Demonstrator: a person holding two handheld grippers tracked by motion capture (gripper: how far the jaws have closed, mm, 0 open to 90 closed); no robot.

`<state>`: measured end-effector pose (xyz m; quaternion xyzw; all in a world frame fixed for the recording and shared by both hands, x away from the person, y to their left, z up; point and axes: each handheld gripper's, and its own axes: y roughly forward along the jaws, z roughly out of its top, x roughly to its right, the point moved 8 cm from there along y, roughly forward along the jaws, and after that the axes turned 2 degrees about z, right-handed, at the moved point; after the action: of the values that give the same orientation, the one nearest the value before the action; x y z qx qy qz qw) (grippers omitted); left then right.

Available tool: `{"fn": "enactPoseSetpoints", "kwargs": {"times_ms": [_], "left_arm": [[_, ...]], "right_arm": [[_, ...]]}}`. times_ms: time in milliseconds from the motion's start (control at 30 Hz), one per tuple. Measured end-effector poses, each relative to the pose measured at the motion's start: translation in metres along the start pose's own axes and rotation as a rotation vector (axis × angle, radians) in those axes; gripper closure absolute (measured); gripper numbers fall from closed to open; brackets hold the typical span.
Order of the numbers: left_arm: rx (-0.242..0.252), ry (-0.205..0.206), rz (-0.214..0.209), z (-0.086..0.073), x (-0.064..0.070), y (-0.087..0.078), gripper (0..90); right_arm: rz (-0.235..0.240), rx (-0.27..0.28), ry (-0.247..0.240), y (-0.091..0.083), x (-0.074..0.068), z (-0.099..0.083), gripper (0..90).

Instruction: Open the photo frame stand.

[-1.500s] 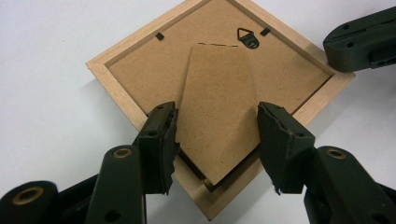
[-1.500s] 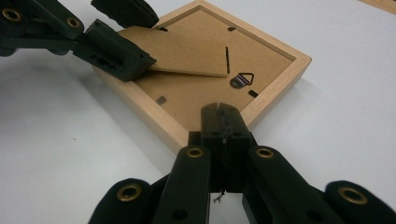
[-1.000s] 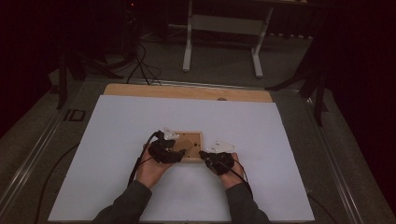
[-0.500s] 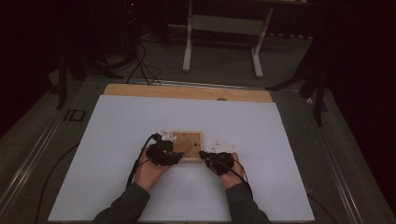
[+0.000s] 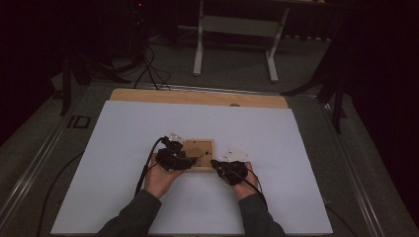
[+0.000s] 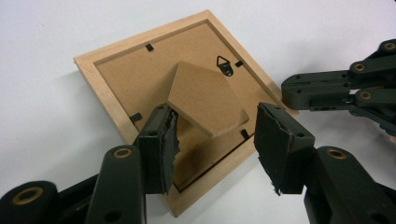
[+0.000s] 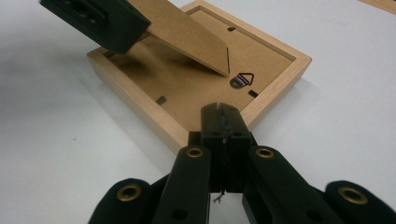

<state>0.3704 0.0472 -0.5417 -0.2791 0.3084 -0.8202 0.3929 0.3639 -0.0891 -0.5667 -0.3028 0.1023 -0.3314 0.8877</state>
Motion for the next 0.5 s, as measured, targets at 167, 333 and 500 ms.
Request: {"fn": "enactPoseSetpoints", "kwargs": {"times_ms": [167,333,500], "left_arm": [[0.009,-0.036,-0.028,0.0057,0.0006,-0.0004,49.2],[0.004,-0.076,-0.035,0.0092,-0.0008,0.0011,49.3],[0.001,-0.106,-0.039,0.0106,-0.0039,0.0039,50.1]], "right_arm": [[0.0,-0.001,0.001,0.0,0.0,-0.0001,89.6],[0.0,0.0,-0.001,0.0,0.0,0.0,89.6],[0.001,-0.001,0.001,0.0,-0.0001,-0.0001,89.6]]}}
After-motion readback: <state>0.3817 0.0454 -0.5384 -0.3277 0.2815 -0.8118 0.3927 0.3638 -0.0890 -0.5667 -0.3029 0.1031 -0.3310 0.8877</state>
